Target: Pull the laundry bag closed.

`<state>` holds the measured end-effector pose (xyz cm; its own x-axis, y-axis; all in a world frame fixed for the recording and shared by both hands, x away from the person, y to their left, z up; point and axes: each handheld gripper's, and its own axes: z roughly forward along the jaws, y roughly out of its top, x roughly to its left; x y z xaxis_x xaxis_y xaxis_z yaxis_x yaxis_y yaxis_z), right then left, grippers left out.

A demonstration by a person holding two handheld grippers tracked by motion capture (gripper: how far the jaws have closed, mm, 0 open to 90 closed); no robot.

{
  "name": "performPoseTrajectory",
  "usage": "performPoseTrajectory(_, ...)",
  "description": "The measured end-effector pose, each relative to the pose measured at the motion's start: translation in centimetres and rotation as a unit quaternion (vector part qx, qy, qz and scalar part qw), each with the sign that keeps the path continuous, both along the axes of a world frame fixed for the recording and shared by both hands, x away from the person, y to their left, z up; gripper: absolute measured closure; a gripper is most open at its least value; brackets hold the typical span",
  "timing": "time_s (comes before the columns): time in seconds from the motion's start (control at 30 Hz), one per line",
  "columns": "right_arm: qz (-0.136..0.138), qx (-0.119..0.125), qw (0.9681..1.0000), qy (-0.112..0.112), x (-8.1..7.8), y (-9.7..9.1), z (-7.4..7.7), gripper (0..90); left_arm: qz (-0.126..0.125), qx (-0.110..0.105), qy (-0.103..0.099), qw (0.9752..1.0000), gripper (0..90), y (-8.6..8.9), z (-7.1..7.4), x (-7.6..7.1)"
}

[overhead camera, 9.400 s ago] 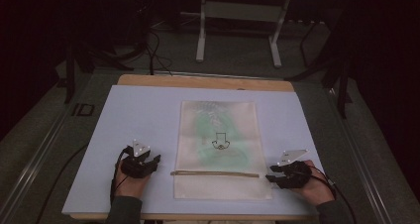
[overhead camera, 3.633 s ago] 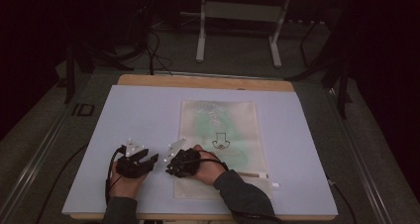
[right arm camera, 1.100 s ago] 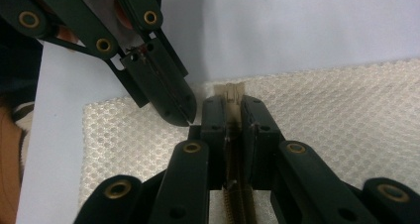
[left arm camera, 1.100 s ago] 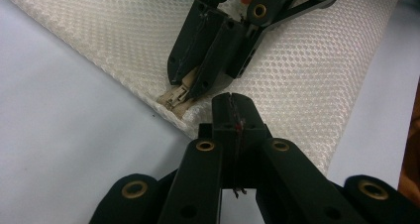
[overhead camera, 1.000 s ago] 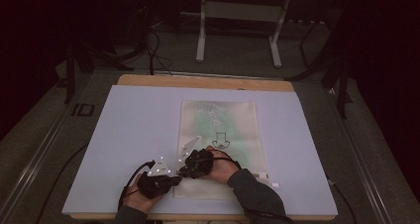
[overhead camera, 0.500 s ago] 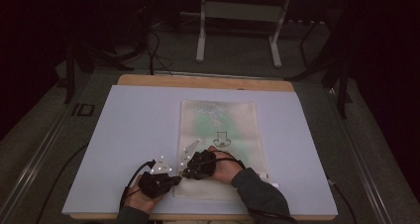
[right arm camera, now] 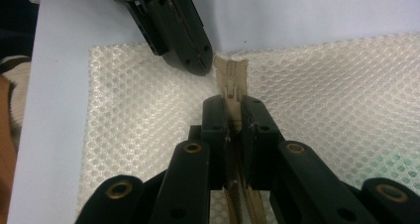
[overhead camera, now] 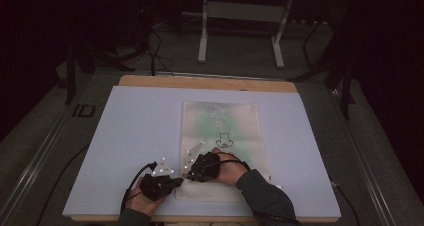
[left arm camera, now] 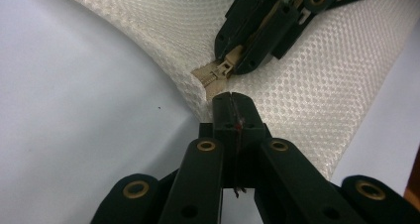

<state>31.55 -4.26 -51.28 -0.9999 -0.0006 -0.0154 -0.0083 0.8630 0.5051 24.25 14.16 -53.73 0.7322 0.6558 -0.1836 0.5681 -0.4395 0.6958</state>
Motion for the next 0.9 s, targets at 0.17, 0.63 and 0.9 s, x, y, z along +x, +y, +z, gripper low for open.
performPoseTrajectory(0.17, -0.009, 0.012, 0.9999, 0.007, 0.0, 0.1, -0.2, 82.2, -0.002, -0.035, 0.018, 0.9992, 89.4, 0.7, -0.3, 0.4)
performPoseTrajectory(0.63, -0.008, 0.018, 0.9998, -0.001, -0.1, 0.8, -0.3, 82.2, 0.056, -0.054, -0.02, 0.9968, 89.0, 1.5, 0.3, 1.8)
performPoseTrajectory(0.9, -0.011, 0.018, 0.9998, 0.003, -0.1, 0.7, -0.3, 82.2, 0.061, -0.065, -0.013, 0.9959, 88.8, 1.2, 0.1, 2.4)
